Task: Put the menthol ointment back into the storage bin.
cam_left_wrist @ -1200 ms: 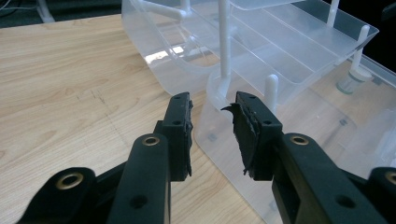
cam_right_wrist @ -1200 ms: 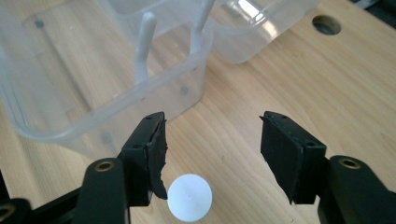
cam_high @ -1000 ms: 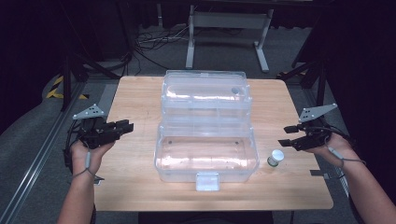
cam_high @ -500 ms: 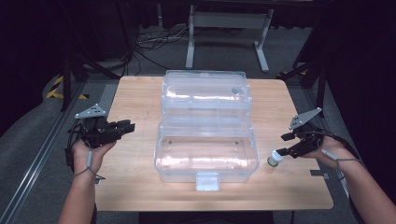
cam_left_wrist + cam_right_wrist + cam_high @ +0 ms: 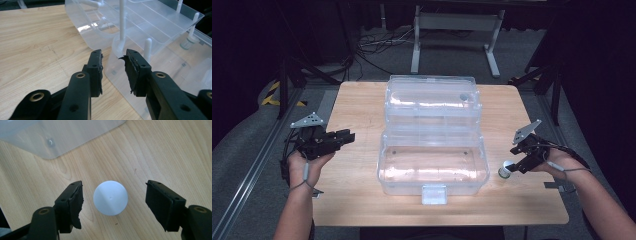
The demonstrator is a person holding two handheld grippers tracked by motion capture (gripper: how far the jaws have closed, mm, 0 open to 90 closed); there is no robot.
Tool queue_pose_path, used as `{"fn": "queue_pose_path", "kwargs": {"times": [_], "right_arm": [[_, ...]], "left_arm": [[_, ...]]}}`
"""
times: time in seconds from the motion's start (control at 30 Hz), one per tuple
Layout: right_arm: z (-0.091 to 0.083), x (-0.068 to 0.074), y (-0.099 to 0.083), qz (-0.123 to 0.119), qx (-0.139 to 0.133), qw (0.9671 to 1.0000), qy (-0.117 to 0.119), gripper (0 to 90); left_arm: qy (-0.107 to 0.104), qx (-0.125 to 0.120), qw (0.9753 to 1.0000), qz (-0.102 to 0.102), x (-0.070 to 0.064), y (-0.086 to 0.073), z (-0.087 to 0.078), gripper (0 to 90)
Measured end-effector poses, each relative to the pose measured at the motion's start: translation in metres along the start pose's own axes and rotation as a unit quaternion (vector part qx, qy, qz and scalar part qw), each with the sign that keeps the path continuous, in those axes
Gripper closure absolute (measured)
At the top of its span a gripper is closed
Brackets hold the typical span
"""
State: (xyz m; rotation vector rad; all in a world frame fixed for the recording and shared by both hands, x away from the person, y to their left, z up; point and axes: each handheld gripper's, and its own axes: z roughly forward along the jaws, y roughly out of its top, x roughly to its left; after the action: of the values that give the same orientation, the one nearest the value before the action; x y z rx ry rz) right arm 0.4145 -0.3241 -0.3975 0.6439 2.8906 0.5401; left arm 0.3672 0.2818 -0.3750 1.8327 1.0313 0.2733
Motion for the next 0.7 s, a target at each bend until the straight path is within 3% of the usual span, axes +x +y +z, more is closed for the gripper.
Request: {"fn": "queue_pose_path", "kwargs": {"times": [0.4, 0.7], "right_arm": [[0.018, 0.000, 0.000, -0.012, 0.046, 0.9989, 0.003, 29.6], [0.030, -0.001, -0.001, -0.017, 0.064, 0.9978, 0.010, 32.7]], "left_arm": [[-0.001, 0.001, 1.0000, -0.001, 0.000, 0.000, 0.000, 66.5], [0.000, 0.002, 1.0000, -0.001, 0.001, -0.001, 0.001, 66.5]]}}
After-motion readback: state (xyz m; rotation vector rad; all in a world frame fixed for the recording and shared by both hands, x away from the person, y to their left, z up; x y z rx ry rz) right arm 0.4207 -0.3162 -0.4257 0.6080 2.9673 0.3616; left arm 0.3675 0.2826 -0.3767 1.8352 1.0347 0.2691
